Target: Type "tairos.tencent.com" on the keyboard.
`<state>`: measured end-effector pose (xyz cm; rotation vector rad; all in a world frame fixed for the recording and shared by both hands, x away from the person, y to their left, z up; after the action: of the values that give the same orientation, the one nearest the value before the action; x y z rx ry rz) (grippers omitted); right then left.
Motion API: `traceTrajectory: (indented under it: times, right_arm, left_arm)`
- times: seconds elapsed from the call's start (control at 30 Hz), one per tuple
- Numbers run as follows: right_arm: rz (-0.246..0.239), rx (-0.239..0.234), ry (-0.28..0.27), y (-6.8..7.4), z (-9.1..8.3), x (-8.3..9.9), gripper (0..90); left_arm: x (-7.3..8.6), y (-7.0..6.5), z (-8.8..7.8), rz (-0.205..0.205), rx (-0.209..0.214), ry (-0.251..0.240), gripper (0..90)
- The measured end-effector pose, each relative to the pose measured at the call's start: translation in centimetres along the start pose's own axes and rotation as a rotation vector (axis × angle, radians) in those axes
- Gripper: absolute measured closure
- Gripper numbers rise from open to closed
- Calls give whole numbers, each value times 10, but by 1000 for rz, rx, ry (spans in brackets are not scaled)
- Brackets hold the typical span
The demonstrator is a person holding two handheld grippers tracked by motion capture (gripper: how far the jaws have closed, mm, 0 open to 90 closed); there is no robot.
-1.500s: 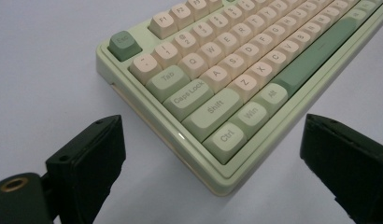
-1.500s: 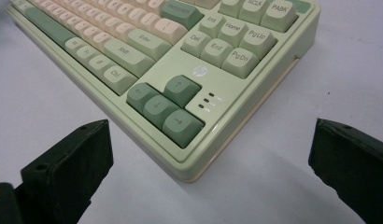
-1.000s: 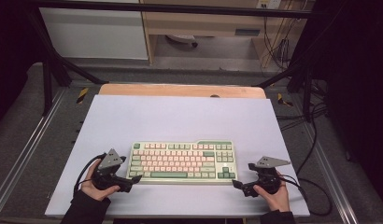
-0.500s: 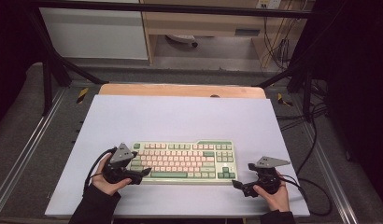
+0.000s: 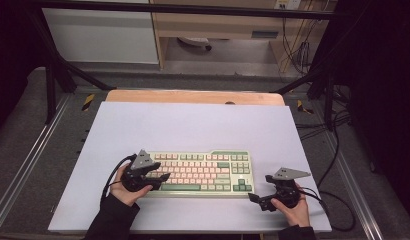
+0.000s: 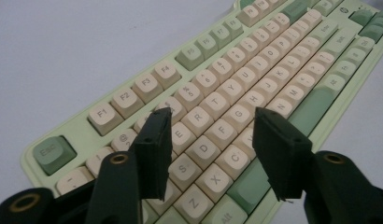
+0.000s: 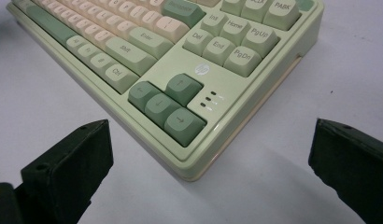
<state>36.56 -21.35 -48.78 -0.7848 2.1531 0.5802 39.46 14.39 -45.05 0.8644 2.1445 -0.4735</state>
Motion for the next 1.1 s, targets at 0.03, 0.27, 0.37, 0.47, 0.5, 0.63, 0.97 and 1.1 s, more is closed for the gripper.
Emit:
traceTrajectory:
  times: [0.03, 0.27, 0.37, 0.47, 0.5, 0.63, 0.97, 1.1]
  right_arm:
    - [0, -2, 0, 0, 0, 0, 3]
    - [3, -3, 2, 0, -1, 0, 3]
    - [0, -2, 2, 0, 0, 0, 3]
    - [0, -2, 0, 0, 0, 0, 3]
    - [0, -2, 0, 0, 0, 0, 3]
    - [-1, -3, 0, 0, 0, 0, 3]
    - [0, -3, 1, 0, 0, 0, 3]
    - [-3, -3, 1, 0, 0, 0, 3]
  left_arm:
    - [0, 0, 2, -5, 2, 3, 498]
    - [-5, -1, 10, -33, -3, -1, 644]
    - [-7, -2, 12, -29, -6, -2, 695]
    - [-8, -3, 16, -26, -6, 0, 746]
    - [-9, -3, 17, -26, -5, 2, 746]
    - [-11, -4, 22, -30, -4, 7, 810]
    - [-16, -8, 34, -34, 9, 13, 896]
    - [-17, -7, 38, -37, 14, 18, 897]
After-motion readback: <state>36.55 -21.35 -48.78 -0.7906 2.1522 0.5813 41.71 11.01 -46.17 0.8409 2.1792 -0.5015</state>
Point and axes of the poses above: each handheld gripper's, and its own axes: z roughly forward along the jaws, x roughly out of its underside, y roughly to its left, the point moved 7 cm from there along z, roughly forward along the jaws, and after that the axes turned 3 degrees about -z, right-handed, at the moved point
